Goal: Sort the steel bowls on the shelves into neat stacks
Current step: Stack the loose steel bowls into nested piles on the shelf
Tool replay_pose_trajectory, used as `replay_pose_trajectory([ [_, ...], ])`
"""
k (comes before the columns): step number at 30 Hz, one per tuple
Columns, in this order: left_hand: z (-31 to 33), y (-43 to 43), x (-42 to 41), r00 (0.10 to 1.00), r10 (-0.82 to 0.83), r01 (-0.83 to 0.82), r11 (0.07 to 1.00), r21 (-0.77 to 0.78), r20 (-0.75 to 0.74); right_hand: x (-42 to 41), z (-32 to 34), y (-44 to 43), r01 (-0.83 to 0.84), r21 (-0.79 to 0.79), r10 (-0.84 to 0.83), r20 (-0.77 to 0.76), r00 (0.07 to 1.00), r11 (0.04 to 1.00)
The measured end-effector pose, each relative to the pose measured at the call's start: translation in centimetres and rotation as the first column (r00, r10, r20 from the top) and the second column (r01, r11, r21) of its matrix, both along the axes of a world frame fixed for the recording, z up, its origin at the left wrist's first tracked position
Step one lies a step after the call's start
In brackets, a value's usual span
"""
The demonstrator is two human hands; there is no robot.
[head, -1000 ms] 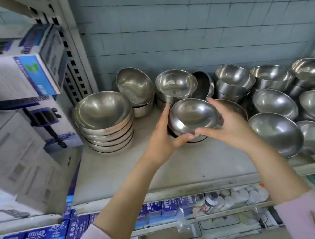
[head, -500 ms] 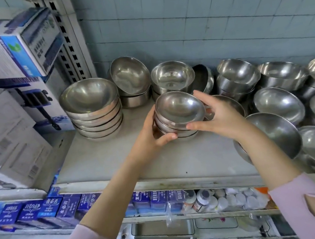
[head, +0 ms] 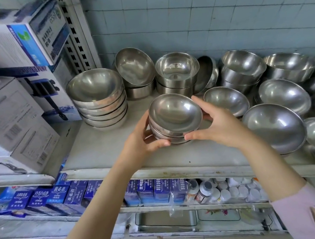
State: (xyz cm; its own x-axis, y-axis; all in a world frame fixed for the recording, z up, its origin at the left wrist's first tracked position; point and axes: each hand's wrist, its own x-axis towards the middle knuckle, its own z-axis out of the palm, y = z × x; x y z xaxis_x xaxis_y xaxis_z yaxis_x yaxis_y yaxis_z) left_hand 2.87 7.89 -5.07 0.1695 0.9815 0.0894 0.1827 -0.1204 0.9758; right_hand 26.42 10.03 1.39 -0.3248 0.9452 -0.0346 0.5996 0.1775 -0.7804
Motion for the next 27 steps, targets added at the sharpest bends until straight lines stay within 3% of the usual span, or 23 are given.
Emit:
replay_pose_trajectory([
  [15, 0.0, -0.2, 0.1, 0.996, 0.017, -0.015, 1.000, 0.021, -0.087, 0.5, 0.4, 0.8, -0.055, -0.038, 0.056, 0.035, 0.998, 0.998],
  [18, 0.0, -0.2, 0.2, 0.996, 0.047, -0.046, 0.999, 0.013, -0.075, 2.2, 2.1, 1.2, 0.001, -0.002, -0.001, 0.033, 0.999, 1.000],
  [21, 0.0, -0.3, 0.3, 0.994, 0.088, -0.087, 0.996, 0.013, -0.063, 5.6, 3.9, 2.4, 0.132, 0.049, -0.138, 0.142, 0.980, 0.990],
  [27, 0.0, -0.2, 0.3, 0.988, 0.138, -0.136, 0.990, 0.027, -0.067, 7.7, 3.2, 4.5, 0.161, -0.008, -0.140, 0.455, 0.880, 0.987],
])
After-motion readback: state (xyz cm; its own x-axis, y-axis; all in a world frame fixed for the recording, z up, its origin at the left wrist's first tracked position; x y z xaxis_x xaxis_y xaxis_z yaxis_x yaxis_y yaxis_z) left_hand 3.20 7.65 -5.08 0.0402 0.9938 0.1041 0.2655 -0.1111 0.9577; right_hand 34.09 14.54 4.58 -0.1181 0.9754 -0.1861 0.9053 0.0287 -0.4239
